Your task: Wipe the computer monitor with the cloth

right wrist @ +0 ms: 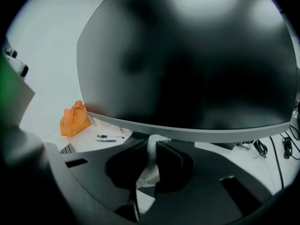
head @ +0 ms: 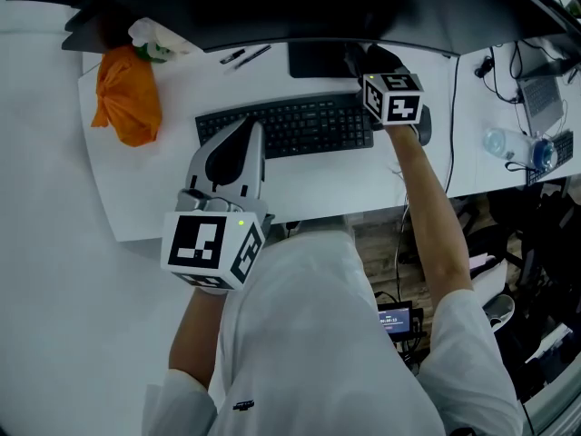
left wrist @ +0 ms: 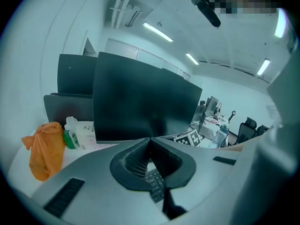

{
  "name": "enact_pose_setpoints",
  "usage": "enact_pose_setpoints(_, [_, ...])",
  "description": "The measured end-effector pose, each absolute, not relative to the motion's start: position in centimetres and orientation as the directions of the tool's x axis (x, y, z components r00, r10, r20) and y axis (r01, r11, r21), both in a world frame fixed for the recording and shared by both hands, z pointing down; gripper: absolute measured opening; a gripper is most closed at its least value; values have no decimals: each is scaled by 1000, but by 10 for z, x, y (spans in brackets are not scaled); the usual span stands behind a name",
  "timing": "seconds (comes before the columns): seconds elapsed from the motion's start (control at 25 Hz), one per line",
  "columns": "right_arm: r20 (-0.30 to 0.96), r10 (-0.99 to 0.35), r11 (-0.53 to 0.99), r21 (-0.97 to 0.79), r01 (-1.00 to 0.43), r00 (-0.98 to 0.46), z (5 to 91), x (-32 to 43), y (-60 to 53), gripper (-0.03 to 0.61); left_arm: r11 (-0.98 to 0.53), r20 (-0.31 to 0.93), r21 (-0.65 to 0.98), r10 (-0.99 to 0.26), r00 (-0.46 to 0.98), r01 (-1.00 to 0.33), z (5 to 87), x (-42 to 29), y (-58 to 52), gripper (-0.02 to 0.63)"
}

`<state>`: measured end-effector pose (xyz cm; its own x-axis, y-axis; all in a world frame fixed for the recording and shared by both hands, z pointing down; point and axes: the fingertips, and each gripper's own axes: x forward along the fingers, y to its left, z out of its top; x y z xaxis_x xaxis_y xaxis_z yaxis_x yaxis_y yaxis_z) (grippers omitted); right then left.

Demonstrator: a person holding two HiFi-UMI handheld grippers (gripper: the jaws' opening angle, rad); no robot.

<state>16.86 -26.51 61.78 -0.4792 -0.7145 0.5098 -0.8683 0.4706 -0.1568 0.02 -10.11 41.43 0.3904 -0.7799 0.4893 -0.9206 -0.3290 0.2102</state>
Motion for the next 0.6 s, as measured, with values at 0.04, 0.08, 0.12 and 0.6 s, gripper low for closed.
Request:
enact_pose_setpoints(0.04, [508, -711, 472, -167, -865, -486, 618, 162, -265, 41, -324, 489, 211, -782, 386, -922, 415, -3, -100, 18])
enact_pose_setpoints(0.08, [505, -709, 474, -177, -863, -493, 618, 155, -264, 41, -319, 489, 212, -784, 383, -924, 414, -7, -100, 18])
enact_pose_setpoints(0.12, [502, -707, 476, -185, -860, -499, 617, 149, -264, 41, -314, 488, 213, -786, 379, -925, 414, -11, -99, 18])
enact_pose_setpoints(0.6, [488, -667, 530, -220, -819, -563, 613, 58, -257, 40, -257, 484, 231, -806, 340, -938, 417, -56, -93, 18])
